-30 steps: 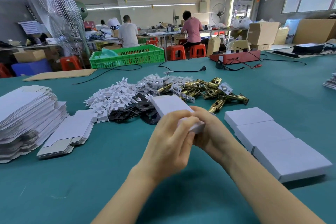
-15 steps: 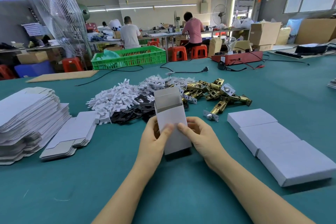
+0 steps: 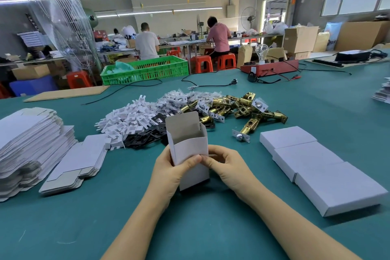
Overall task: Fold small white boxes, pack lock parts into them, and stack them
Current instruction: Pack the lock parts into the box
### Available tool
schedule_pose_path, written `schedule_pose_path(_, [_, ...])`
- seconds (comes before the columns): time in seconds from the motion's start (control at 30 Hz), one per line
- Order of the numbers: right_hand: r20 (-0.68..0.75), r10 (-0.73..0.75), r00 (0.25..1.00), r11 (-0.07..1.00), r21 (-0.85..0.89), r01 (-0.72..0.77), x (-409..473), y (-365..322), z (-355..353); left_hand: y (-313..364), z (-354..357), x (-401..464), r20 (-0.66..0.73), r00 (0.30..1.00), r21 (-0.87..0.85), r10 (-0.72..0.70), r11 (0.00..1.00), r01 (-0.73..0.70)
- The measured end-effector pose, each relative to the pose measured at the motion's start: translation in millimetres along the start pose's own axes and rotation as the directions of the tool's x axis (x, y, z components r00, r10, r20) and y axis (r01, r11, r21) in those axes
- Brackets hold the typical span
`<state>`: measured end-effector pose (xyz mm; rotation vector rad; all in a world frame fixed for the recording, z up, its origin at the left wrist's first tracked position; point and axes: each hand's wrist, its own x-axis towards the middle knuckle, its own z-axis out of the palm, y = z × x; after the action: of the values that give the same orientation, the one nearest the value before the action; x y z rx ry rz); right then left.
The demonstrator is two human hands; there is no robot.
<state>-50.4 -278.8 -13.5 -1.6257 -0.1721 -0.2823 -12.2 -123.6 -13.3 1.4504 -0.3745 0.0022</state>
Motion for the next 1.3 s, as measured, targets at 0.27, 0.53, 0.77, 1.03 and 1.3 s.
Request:
schedule_pose_path(0.27, [-0.008,0.201,0.98,0.978,0.051,-0.2,7.3,-7.1,-19.9,0.4,-1.2,3.4,-0.095,0.995,0.009,-0.027,1.0,0.028])
schedule_pose_path(0.53, [-0.585,0.232,0.777,0.966,0.049,-0.252,36.1,-22.1,-68.2,0.2,-4.8,3.6,-0.088,0.994,0.01,-0.067,0.998,0.068])
schedule_pose_path(0.77, [-0.329,-0.08,0.941,0.304,-0.907,-0.291,84.0,-13.7,-93.2,-2.5,-4.9,2.1,-0.109,0.994,0.136,-0.023,0.99,0.038])
schedule_pose_path(1.03, [-0.43,0.132,0.893,0.329,-0.831,-0.449,108.8,4.9,-110.7,-5.0,-3.8,2.8,-0.089,0.996,0.207,0.029,0.978,-0.01])
schedule_pose_path(1.3, [-0.488,0.215,0.846,0.35,-0.77,-0.533,112.4,-0.9,-104.1,-5.8,-3.9,3.6,-0.097,0.995,0.187,0.03,0.982,-0.011])
